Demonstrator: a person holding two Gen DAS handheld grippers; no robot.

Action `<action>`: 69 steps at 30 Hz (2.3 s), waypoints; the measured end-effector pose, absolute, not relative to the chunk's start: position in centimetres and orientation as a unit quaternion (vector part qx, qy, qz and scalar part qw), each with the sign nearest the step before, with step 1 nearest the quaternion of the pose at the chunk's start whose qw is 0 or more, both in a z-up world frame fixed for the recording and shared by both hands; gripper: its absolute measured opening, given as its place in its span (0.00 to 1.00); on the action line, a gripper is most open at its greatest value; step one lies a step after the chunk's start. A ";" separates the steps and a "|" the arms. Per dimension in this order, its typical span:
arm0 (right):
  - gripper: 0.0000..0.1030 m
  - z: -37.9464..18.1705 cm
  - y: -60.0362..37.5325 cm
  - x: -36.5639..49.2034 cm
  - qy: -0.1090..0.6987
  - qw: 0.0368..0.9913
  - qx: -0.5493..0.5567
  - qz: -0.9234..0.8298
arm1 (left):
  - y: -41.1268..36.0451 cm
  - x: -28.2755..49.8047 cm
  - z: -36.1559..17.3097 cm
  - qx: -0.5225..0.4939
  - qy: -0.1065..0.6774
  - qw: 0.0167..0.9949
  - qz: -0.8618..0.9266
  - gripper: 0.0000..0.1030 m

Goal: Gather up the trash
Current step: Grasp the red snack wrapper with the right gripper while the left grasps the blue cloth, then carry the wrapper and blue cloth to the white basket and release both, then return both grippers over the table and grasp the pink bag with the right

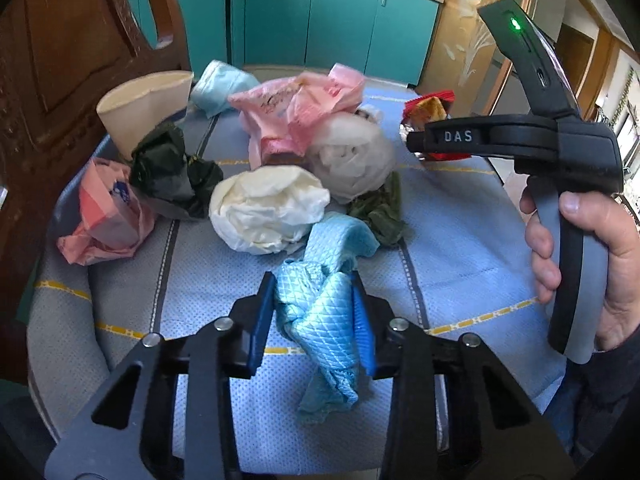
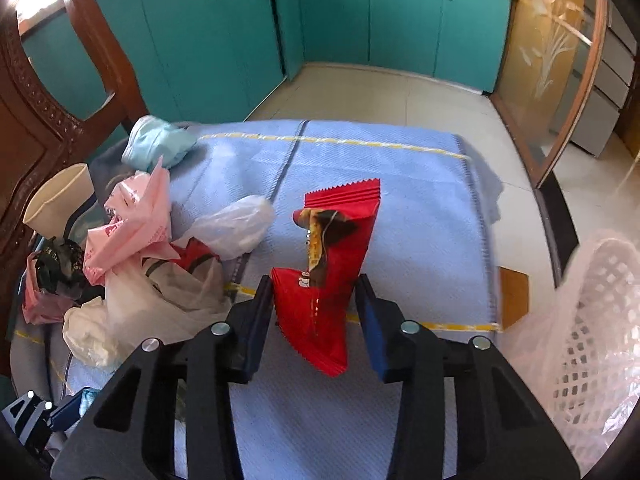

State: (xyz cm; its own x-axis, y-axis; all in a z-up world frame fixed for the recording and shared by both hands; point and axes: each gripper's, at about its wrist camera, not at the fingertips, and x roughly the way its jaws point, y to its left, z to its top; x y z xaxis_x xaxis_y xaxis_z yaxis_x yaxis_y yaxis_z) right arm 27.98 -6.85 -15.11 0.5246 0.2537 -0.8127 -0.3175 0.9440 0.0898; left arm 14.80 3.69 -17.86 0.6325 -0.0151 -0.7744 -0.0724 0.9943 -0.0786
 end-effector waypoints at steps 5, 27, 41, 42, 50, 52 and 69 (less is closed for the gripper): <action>0.41 -13.0 -9.6 26.5 0.434 0.886 0.001 0.167 | 2.6 13.4 -15.6 -0.027 0.401 0.916 0.019 0.35; 0.41 -10.3 -25.0 16.1 0.293 0.937 0.128 0.138 | -5.7 13.7 -6.2 0.043 0.306 0.950 -0.052 0.35; 0.41 -9.5 -31.7 15.9 0.373 0.923 0.095 0.012 | -14.2 22.2 -8.1 -0.004 0.355 0.911 -0.208 0.36; 0.41 -9.6 -31.9 15.9 0.377 0.922 0.093 0.006 | -15.4 23.0 -8.6 -0.001 0.363 0.905 -0.221 0.36; 0.51 -10.0 -33.3 16.0 0.393 0.914 0.101 -0.024 | -18.9 23.2 -8.9 0.034 0.352 0.899 -0.259 0.64; 0.56 -10.1 -33.2 16.1 0.396 0.912 0.104 -0.025 | -18.1 22.8 -8.4 0.044 0.341 0.906 -0.248 0.67; 0.64 -7.1 -23.6 18.5 0.377 0.924 0.045 0.050 | -5.3 20.9 -7.2 0.039 0.328 0.938 -0.101 0.74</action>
State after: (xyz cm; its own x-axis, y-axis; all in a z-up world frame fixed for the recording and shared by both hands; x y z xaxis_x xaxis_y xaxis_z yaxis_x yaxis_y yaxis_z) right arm 18.55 -23.57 -7.14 0.7114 0.1262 -0.6913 -0.0586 0.9910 0.1206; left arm 20.89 -5.30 -7.20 0.7646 -0.1635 -0.6234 0.2146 0.9767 0.0070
